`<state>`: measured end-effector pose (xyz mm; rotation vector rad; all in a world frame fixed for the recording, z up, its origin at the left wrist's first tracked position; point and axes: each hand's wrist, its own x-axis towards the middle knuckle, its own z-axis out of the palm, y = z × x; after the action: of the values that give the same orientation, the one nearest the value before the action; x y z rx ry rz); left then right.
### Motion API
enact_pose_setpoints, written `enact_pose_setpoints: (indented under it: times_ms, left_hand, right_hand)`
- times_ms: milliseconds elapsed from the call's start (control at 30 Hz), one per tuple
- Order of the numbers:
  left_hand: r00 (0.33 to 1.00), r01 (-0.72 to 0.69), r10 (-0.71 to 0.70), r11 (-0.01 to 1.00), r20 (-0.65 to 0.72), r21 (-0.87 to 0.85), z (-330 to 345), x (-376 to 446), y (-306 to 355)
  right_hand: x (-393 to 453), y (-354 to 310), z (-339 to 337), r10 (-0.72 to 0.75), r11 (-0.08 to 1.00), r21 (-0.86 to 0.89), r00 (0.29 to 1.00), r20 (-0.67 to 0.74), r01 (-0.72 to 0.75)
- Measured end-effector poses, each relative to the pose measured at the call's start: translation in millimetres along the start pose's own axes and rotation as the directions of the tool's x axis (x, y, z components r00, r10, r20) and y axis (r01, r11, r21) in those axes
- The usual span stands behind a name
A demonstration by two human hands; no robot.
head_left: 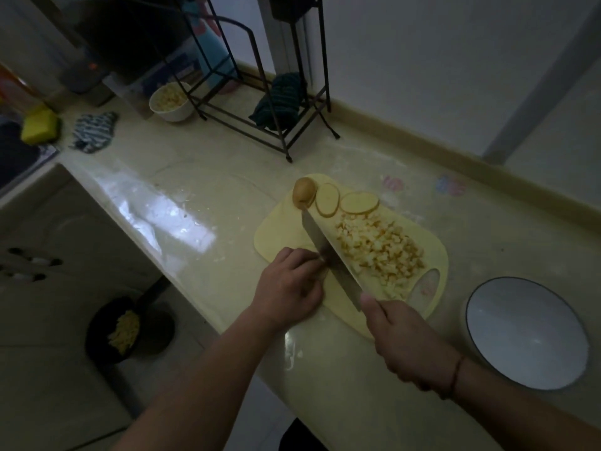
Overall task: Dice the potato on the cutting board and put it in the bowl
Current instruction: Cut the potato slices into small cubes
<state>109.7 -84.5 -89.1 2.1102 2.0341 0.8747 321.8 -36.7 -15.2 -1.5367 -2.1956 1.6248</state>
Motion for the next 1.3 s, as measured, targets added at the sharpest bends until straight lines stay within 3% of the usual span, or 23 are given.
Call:
enact_pose_setpoints:
  times_ms: [767,1300]
  left_hand:
    - [0.999,-0.03,0.031,0.999,0.045,-0.016,-3.1,1.2,-14.8]
    - [0.999,-0.04,0.041,0.999,0.037,-0.026,-4.9,3.8,-17.5]
  right_hand:
    - [-21.4,-3.0,16.0,-0.083,0.995,-0.058,0.99,-0.116,0.077]
    - [-8.4,-5.4,20.5,-0.047,0.998,-0.037,0.997,-0.069,0.044]
